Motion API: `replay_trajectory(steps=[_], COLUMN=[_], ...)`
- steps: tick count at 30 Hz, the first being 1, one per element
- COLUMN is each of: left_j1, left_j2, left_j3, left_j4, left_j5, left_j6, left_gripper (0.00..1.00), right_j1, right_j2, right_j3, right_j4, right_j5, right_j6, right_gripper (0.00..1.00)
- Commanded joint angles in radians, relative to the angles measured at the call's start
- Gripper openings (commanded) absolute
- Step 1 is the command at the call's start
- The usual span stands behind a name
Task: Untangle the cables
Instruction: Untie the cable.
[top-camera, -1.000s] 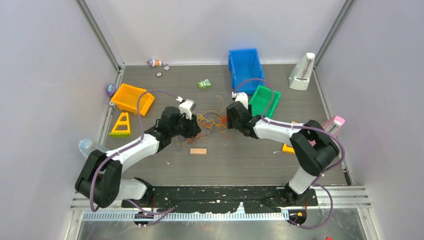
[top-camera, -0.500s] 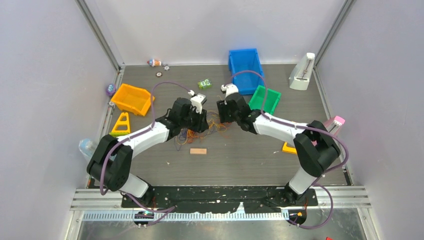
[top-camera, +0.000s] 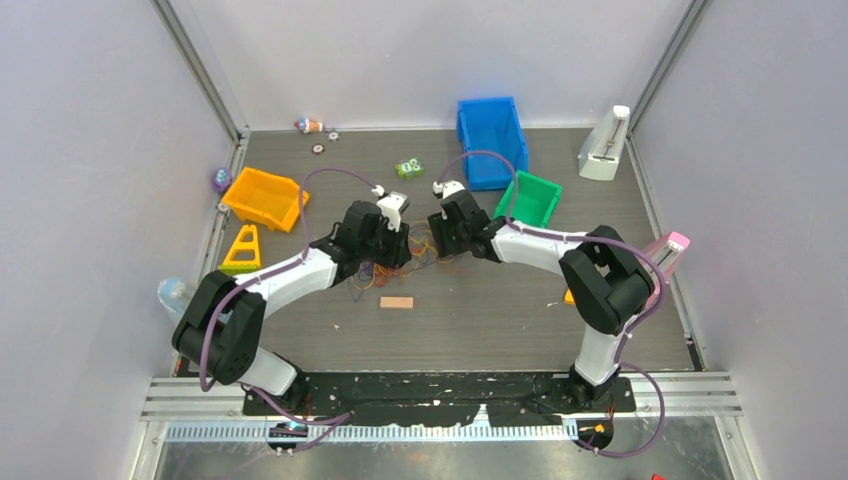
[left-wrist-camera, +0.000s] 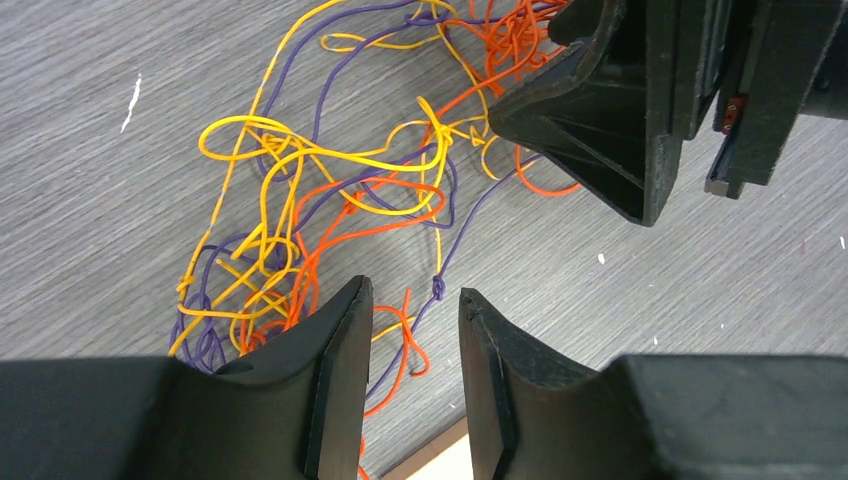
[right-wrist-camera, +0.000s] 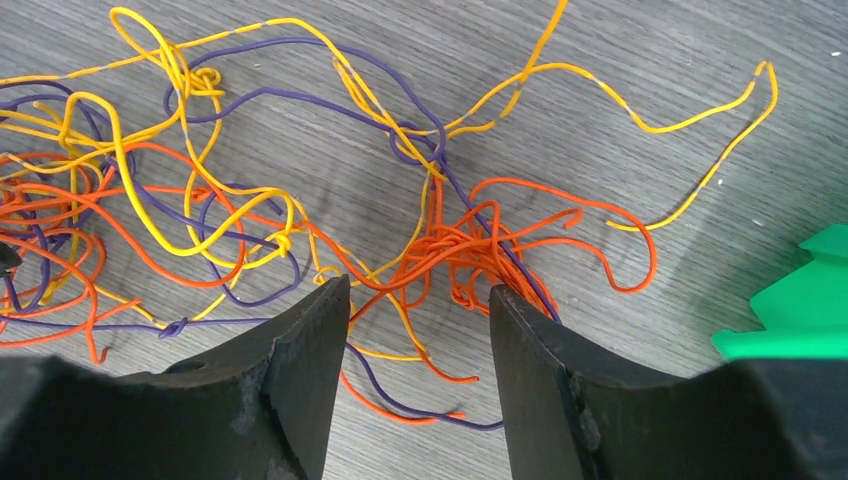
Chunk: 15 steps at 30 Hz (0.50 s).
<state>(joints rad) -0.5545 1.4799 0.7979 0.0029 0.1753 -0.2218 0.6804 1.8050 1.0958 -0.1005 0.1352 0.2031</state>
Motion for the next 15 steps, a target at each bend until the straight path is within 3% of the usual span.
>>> replay_trajectory(steps=[1,4,6,7,15], left_j1=[0.004,0.004,0.004,0.004,0.004], left_j2=[-0.028,-0.020,-0.009,-0.005,0.006], left_j3=[0.007,0.017,0.030,0.035,0.038], left_j4=[0.014,0.001,-0.028,-0.034,-0.034], left_j5=[-0.040,-0.051,-0.053,-0.053,-0.051], left_j6=[0.025,0.028,0.026,0.026,0.022], left_gripper=[0.38,0.38,0.38,0.38,0.38], right_j1=[-0.015,-0.018,-0.018,-0.018,-0.013], right_j2=[0.002,0.024,0.034,0.031,-0.140], right_j3=[0.011,0.026,0.039,0.043,-0.135], right_j4=[0.019,0.016,0.019,0.028,0.254], right_j5=[0.032,0.030,0.027,0.026,0.061], right_j6=[0.026,0.029,0.030,0.029,0.036], right_gripper=[0.60,0.60,0.52,0.42,0.19])
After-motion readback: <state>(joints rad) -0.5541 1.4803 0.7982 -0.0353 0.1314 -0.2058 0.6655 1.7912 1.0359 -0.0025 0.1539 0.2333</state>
